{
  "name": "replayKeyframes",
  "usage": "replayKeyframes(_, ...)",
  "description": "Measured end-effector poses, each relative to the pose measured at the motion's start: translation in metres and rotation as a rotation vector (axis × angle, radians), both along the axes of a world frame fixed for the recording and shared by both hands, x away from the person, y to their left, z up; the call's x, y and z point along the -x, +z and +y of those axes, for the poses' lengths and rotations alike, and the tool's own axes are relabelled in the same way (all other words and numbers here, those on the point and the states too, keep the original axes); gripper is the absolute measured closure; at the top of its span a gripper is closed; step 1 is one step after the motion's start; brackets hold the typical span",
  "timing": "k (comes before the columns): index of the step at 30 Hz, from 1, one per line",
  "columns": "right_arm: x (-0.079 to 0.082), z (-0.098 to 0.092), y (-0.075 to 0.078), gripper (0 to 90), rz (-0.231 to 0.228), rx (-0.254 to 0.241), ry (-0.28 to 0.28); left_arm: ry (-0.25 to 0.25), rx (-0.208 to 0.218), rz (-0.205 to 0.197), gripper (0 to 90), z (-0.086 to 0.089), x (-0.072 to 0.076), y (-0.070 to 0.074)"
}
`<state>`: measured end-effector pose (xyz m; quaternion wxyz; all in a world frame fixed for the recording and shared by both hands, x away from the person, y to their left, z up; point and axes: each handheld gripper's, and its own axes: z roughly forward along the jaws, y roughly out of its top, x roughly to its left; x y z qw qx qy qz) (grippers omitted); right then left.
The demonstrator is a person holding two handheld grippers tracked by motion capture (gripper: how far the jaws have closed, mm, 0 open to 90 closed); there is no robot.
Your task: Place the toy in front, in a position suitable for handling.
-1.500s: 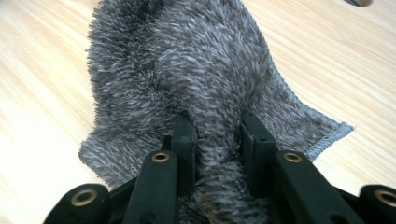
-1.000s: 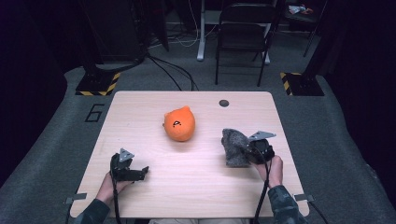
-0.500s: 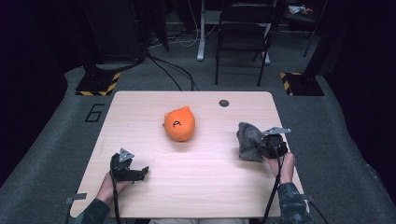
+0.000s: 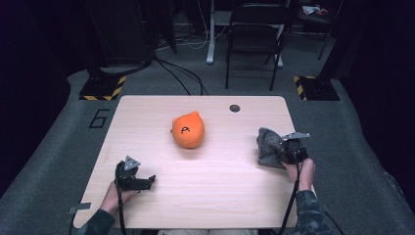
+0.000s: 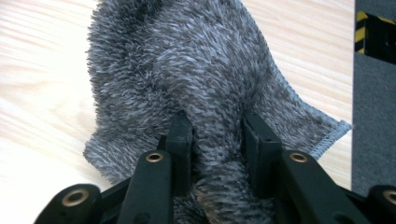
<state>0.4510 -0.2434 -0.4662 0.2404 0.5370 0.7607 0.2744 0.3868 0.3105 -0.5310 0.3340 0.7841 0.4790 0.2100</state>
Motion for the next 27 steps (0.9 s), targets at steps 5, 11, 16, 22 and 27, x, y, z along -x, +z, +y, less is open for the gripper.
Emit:
replayKeyframes(5, -0.004, -0.004, -0.007, 61.1, 0.028, 0.005, -0.01, -0.011, -0.004, 0.003, 2.8, 0.001, 0.0, 0.0)
replayKeyframes(11, -0.009, -0.003, -0.019, 42.8, 0.095, 0.037, -0.037, -0.024, -0.008, 0.001, 2.5, 0.002, 0.0, 0.0)
replayKeyframes(16, -0.006, -0.004, -0.014, 19.5, 0.077, -0.016, -0.054, -0.043, -0.014, 0.009, 2.5, 0.004, -0.001, 0.001)
replayKeyframes(22, 0.003, 0.002, -0.005, 13.5, 0.072, -0.074, 0.0, -0.07, 0.003, 0.039, 3.4, 0.007, -0.007, 0.007)
replayKeyframes(27, 0.018, 0.012, 0.002, 9.7, 0.077, -0.11, 0.055, -0.093, 0.029, 0.003, 3.1, 0.005, -0.016, 0.02)
